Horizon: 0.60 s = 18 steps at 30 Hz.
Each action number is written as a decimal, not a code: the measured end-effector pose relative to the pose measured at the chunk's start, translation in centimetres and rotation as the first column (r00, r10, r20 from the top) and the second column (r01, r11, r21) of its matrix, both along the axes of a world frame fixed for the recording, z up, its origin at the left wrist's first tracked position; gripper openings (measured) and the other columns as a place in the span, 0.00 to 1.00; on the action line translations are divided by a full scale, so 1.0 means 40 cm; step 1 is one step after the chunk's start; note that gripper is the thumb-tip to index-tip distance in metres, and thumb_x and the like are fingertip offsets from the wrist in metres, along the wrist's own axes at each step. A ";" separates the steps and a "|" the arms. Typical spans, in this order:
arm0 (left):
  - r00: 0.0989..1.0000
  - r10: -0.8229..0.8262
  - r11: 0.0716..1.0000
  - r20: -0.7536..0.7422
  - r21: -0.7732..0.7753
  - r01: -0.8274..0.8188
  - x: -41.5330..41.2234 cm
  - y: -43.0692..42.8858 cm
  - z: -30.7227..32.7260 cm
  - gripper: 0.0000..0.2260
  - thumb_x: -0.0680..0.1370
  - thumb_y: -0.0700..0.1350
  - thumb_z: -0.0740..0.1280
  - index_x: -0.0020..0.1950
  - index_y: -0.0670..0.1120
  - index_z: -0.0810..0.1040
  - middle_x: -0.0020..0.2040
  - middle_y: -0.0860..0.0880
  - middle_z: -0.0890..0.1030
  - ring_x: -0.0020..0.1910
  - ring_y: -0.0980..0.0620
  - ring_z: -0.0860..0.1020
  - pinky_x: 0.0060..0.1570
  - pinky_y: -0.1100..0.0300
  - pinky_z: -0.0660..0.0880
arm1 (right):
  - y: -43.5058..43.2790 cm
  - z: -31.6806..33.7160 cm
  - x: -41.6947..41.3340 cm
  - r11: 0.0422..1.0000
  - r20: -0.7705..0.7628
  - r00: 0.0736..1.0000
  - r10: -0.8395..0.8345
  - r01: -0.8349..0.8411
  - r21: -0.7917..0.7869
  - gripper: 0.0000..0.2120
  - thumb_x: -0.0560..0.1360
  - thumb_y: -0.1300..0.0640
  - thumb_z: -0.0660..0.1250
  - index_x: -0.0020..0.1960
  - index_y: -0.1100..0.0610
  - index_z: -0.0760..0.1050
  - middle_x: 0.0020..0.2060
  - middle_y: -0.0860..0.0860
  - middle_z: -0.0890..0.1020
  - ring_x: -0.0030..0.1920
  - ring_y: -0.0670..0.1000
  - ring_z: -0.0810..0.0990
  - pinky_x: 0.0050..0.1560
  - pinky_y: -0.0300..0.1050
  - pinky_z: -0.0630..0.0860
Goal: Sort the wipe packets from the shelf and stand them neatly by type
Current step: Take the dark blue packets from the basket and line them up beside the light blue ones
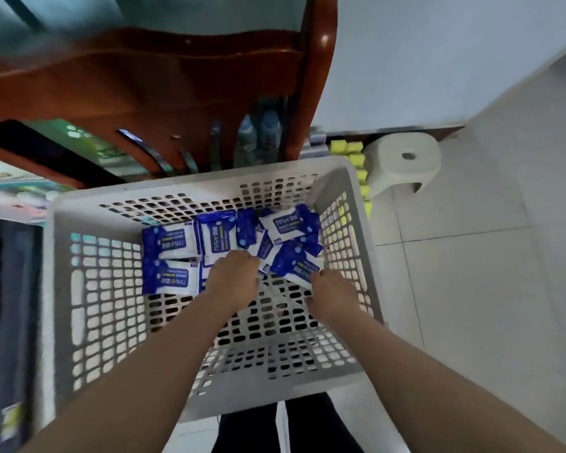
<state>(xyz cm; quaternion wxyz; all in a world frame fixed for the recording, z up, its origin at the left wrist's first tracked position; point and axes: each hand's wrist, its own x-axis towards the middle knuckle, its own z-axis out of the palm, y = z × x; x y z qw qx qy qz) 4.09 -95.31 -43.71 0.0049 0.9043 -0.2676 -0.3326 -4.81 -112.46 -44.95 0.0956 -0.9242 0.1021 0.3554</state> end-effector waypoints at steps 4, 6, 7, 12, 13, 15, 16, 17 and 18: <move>0.996 0.057 0.995 0.065 -0.085 -0.051 0.053 -0.050 -0.097 0.18 0.82 0.51 0.57 0.68 0.44 0.70 0.69 0.46 0.70 0.67 0.45 0.68 0.62 0.49 0.70 | -0.002 -0.118 0.025 0.976 0.040 0.979 -0.201 0.197 0.090 0.19 0.77 0.50 0.64 0.66 0.56 0.69 0.60 0.53 0.75 0.60 0.54 0.73 0.55 0.48 0.74; 0.993 0.067 0.987 0.099 -0.155 -0.051 0.083 -0.084 -0.138 0.18 0.82 0.51 0.55 0.69 0.44 0.70 0.71 0.46 0.68 0.69 0.46 0.67 0.65 0.48 0.68 | -0.004 -0.175 0.040 0.948 0.070 0.951 -0.302 0.291 0.132 0.22 0.76 0.51 0.65 0.67 0.56 0.67 0.63 0.52 0.73 0.62 0.54 0.71 0.57 0.49 0.73; 0.993 0.070 0.981 0.100 -0.190 -0.050 0.097 -0.102 -0.159 0.18 0.83 0.50 0.55 0.68 0.43 0.70 0.70 0.45 0.69 0.68 0.45 0.68 0.65 0.48 0.68 | -0.005 -0.204 0.047 0.937 0.085 0.940 -0.331 0.318 0.144 0.24 0.75 0.52 0.66 0.68 0.56 0.66 0.65 0.52 0.71 0.65 0.54 0.69 0.60 0.50 0.72; 0.987 0.115 0.981 0.113 -0.167 -0.095 0.135 -0.166 -0.247 0.17 0.81 0.50 0.60 0.67 0.45 0.68 0.67 0.47 0.70 0.65 0.45 0.67 0.60 0.51 0.67 | 0.008 -0.301 0.064 0.938 0.116 0.933 -0.340 0.327 0.115 0.34 0.73 0.53 0.69 0.74 0.58 0.58 0.71 0.55 0.66 0.69 0.57 0.66 0.66 0.51 0.68; 0.985 0.106 0.988 0.135 -0.125 -0.089 0.138 -0.173 -0.254 0.22 0.79 0.52 0.63 0.69 0.45 0.65 0.68 0.46 0.69 0.67 0.45 0.66 0.61 0.51 0.66 | 0.014 -0.310 0.063 0.945 0.138 0.935 -0.327 0.320 0.069 0.34 0.73 0.53 0.70 0.74 0.57 0.58 0.69 0.55 0.68 0.66 0.57 0.69 0.63 0.51 0.69; 0.983 0.071 0.997 0.170 -0.045 -0.064 0.138 -0.183 -0.255 0.31 0.74 0.56 0.69 0.71 0.45 0.63 0.68 0.45 0.68 0.67 0.44 0.65 0.63 0.50 0.64 | 0.026 -0.312 0.060 0.936 0.150 0.925 -0.349 0.353 0.005 0.33 0.72 0.53 0.71 0.71 0.55 0.60 0.62 0.55 0.73 0.60 0.56 0.73 0.56 0.50 0.72; 0.983 0.053 0.999 0.176 -0.013 -0.052 0.137 -0.187 -0.252 0.33 0.72 0.58 0.71 0.70 0.45 0.64 0.68 0.44 0.69 0.67 0.44 0.65 0.63 0.50 0.64 | 0.031 -0.311 0.058 0.920 0.130 0.911 -0.391 0.392 0.013 0.29 0.72 0.53 0.70 0.69 0.54 0.62 0.58 0.54 0.76 0.57 0.56 0.75 0.52 0.50 0.74; 0.985 0.050 0.999 0.164 0.004 -0.052 0.135 -0.187 -0.250 0.32 0.71 0.58 0.71 0.68 0.45 0.66 0.66 0.44 0.69 0.66 0.43 0.66 0.63 0.50 0.64 | 0.034 -0.309 0.054 0.898 0.094 0.893 -0.441 0.438 0.048 0.24 0.72 0.53 0.70 0.65 0.54 0.65 0.54 0.54 0.78 0.54 0.56 0.77 0.49 0.50 0.75; 0.987 0.080 0.997 0.139 -0.009 -0.079 0.130 -0.183 -0.245 0.27 0.73 0.58 0.70 0.65 0.45 0.69 0.64 0.44 0.71 0.65 0.43 0.67 0.62 0.50 0.64 | 0.037 -0.304 0.050 0.871 0.049 0.871 -0.488 0.483 0.093 0.19 0.73 0.53 0.69 0.61 0.55 0.69 0.51 0.54 0.80 0.51 0.56 0.78 0.46 0.49 0.75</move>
